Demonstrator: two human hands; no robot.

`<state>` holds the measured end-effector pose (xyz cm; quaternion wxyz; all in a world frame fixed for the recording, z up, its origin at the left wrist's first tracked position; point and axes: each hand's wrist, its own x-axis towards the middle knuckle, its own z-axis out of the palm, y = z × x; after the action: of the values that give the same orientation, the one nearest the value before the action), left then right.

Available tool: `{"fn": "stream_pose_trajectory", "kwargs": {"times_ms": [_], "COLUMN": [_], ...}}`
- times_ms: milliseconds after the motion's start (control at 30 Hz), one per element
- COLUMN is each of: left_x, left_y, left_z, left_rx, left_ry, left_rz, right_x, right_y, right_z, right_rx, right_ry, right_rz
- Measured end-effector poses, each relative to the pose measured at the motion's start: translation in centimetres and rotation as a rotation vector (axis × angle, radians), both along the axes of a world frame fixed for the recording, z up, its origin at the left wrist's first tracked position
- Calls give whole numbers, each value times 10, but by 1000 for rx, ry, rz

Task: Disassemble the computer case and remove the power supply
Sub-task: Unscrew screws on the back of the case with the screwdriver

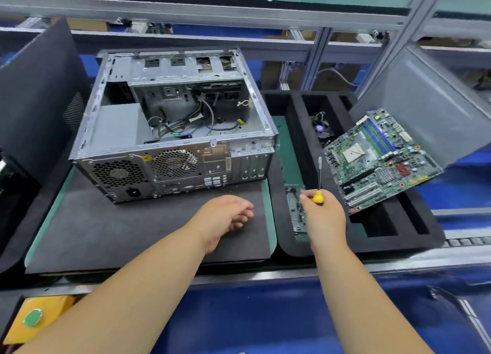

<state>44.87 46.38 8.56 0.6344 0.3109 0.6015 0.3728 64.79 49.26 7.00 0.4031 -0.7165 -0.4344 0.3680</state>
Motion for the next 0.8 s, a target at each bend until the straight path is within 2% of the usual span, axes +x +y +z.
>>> {"fn": "stream_pose_trajectory", "kwargs": {"times_ms": [267, 400, 667, 800], "left_x": [-1, -15, -57, -70], "left_y": [0, -1, 0, 2], "left_z": [1, -3, -10, -12], "left_rx": [23, 12, -11, -6], "left_ry": [20, 39, -6, -75], "left_rz": [66, 146, 413, 419], "right_x": [9, -28, -115, -137], "right_y": [13, -3, -31, -34], "right_z": [-17, -20, -9, -3], "right_rx": [-124, -175, -305, -301], "right_ry": [12, 146, 264, 280], "right_rz": [74, 128, 448, 486]}}
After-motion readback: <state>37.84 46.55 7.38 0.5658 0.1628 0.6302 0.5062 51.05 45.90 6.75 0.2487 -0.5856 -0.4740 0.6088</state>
